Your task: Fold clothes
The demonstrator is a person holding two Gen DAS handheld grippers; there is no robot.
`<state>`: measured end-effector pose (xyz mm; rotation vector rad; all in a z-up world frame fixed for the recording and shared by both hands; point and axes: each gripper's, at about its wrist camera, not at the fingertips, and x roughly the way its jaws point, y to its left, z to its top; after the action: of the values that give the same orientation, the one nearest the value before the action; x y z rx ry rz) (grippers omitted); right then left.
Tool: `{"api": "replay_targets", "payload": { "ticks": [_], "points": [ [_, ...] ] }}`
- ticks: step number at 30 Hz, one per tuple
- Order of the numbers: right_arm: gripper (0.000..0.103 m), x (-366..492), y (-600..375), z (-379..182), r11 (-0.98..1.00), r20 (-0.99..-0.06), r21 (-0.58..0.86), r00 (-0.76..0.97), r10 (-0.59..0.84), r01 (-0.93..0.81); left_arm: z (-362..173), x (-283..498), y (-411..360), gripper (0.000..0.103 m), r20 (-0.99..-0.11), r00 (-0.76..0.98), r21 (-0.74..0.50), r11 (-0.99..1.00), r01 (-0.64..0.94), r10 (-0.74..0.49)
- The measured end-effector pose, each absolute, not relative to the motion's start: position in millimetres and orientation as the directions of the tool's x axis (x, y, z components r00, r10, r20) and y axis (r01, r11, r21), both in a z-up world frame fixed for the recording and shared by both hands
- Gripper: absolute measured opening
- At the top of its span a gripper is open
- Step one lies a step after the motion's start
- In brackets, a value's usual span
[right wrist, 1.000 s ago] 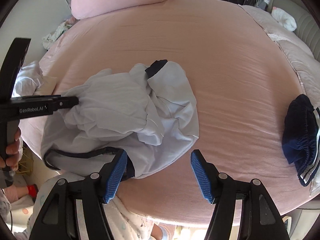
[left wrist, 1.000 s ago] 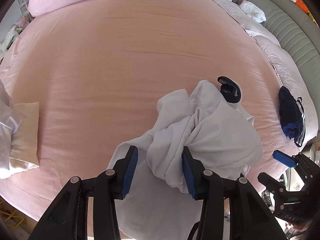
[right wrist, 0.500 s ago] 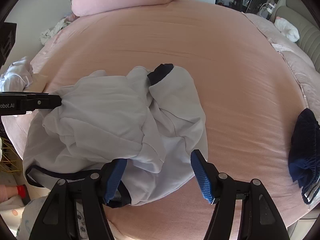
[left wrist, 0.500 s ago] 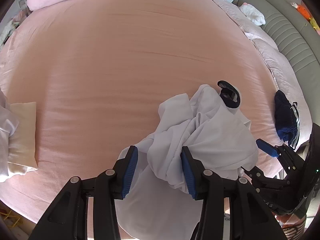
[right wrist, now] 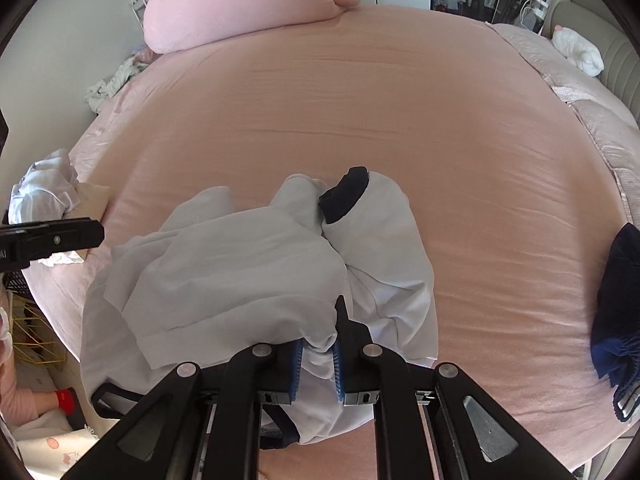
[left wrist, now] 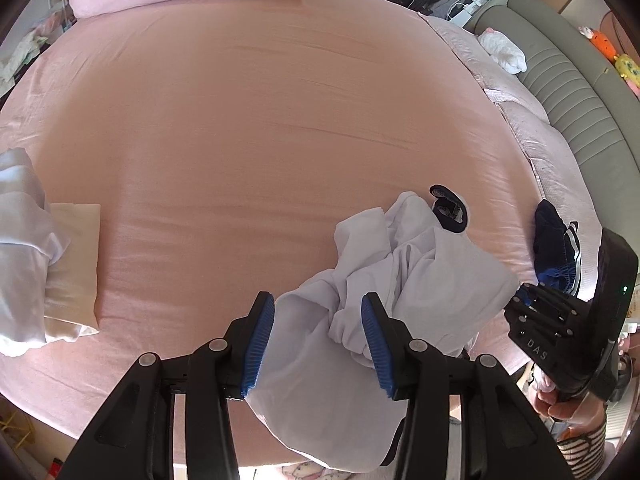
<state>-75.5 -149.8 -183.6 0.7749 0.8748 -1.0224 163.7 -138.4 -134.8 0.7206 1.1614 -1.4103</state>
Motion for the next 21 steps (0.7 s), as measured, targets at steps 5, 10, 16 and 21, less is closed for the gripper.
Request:
{"api": "replay_targets", "payload": {
  "ticks": [5,10,16,21],
  "points": [
    [0.01,-80,-155,-158,0.31,-0.86,0.104,0.242,-0.449,0.945,-134,153,-123,0.06,-0.911,-0.192,-0.238,0.084,0.968,-0.365],
    [0.01,-79,-167,-132,0.296,-0.832,0.158,0.289,-0.474,0.942,-136,137,-119,0.06,-0.913,-0.202,-0.236,0.057,0.97,-0.354],
    [0.009,-58,-171,-100,0.312,-0.812,0.128,0.28,-0.512,0.941,-147,118,-121,0.06,-0.92,-0.222,-0.243,0.027,0.97,-0.322],
    [0.009,-55,-181,-87,0.305,-0.791,0.132,0.285,-0.541,0.943,-147,107,-124,0.06,-0.914,-0.245,-0.264,0.014,0.965,-0.322]
  ]
}}
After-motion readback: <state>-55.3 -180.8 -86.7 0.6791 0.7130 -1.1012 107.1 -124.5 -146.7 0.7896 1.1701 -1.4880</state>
